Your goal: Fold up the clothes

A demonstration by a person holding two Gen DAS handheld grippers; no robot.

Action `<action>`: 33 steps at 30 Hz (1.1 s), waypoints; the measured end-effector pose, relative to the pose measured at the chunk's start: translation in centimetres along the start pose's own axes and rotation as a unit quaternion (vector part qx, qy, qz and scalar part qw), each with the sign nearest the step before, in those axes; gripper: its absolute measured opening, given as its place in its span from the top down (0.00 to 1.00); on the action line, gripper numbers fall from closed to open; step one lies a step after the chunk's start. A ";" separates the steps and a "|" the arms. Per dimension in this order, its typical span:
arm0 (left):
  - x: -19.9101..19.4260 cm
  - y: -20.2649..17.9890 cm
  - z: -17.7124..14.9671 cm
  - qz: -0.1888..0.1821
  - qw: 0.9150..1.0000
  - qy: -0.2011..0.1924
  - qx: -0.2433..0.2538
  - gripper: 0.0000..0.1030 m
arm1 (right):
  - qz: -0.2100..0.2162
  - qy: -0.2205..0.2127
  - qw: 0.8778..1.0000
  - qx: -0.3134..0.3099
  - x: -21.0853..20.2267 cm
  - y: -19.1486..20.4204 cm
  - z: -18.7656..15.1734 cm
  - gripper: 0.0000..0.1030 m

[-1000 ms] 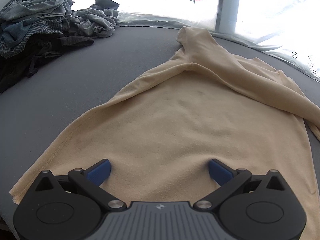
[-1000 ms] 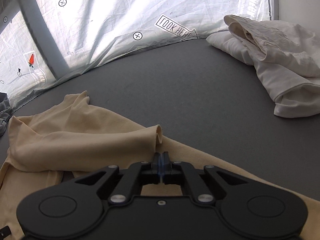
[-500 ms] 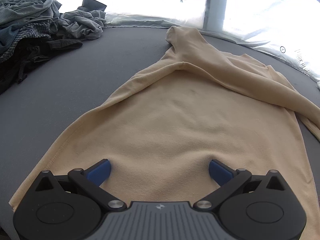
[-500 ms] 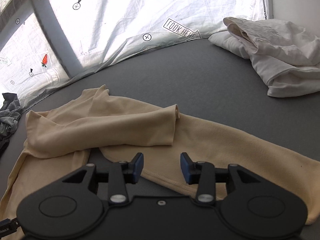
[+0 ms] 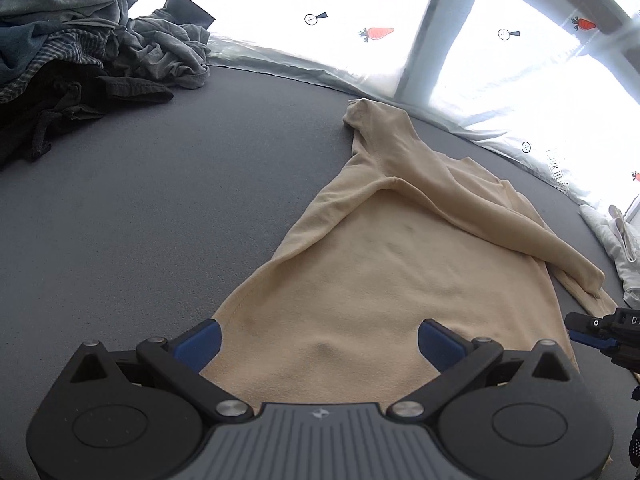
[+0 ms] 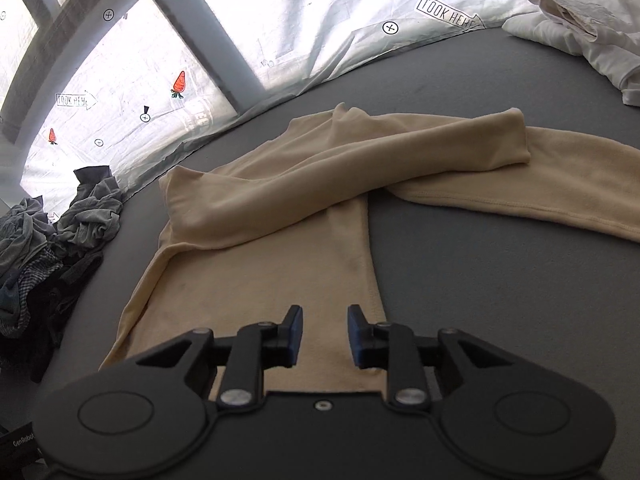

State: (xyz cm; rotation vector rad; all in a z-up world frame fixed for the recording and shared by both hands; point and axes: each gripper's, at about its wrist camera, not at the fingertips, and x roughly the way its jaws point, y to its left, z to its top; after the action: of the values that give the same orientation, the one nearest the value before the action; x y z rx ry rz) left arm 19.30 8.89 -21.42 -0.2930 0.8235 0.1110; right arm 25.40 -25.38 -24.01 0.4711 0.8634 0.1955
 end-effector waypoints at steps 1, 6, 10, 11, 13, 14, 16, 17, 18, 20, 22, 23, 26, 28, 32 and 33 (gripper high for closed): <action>-0.2 1.0 0.3 0.000 1.000 -0.002 0.002 0.00 | 0.007 0.007 1.000 0.008 0.3 0.8 -0.6 0.87; -1.0 6.1 1.6 -0.002 1.000 -0.005 0.004 0.00 | 0.027 0.027 0.998 0.048 2.5 4.8 -3.5 0.91; -0.9 10.1 2.3 0.000 1.000 0.011 0.009 0.00 | 0.041 0.036 0.996 0.067 4.3 8.3 -5.5 0.91; -1.0 11.1 2.5 -0.001 1.000 0.013 0.014 0.00 | 0.044 0.039 0.996 0.066 4.7 9.2 -6.0 0.91; -0.8 12.4 2.7 0.001 0.999 0.019 0.027 0.00 | 0.050 0.045 0.996 0.060 5.4 10.9 -7.0 0.90; -0.6 13.0 2.9 0.001 0.999 0.023 0.032 0.00 | 0.053 0.048 0.996 0.057 5.8 11.8 -7.5 0.90; -0.2 14.2 3.1 -0.001 0.999 0.034 0.040 0.00 | 0.060 0.053 0.995 0.052 6.5 13.5 -8.4 0.90; 0.1 14.8 3.2 -0.003 0.998 0.040 0.044 0.00 | 0.063 0.056 0.995 0.049 6.8 14.3 -8.8 0.90; 0.2 15.2 3.1 -0.006 0.998 0.044 0.048 0.00 | 0.067 0.058 0.995 0.047 7.1 15.1 -9.1 0.90; 0.4 15.7 2.9 -0.008 0.997 0.055 0.061 0.00 | 0.077 0.063 0.994 0.040 7.5 16.5 -9.7 0.89; 0.7 16.2 2.7 -0.009 0.995 0.065 0.075 0.00 | 0.087 0.070 0.993 0.029 7.8 17.8 -10.2 0.87; 0.8 16.5 2.6 -0.011 0.994 0.069 0.080 0.00 | 0.093 0.074 0.993 0.023 8.0 18.5 -10.4 0.85; 0.7 17.2 2.3 -0.018 0.993 0.073 0.093 0.00 | 0.104 0.082 0.991 0.013 8.4 20.0 -11.0 0.79; 0.4 17.4 2.1 -0.018 0.992 0.074 0.104 0.00 | 0.108 0.084 0.990 0.011 8.8 20.7 -11.1 0.76; 0.1 17.9 1.8 -0.014 0.991 0.074 0.113 0.00 | 0.109 0.091 0.990 0.001 9.7 21.9 -10.9 0.69; 0.1 18.0 1.8 -0.013 0.991 0.074 0.112 0.00 | 0.110 0.093 0.990 -0.003 9.9 22.1 -10.9 0.69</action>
State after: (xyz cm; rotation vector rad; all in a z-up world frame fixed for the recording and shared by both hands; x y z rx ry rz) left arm 16.83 26.59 -24.17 -0.0995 0.9692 -0.0281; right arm 23.87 1.09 -26.39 0.5486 0.9934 0.4498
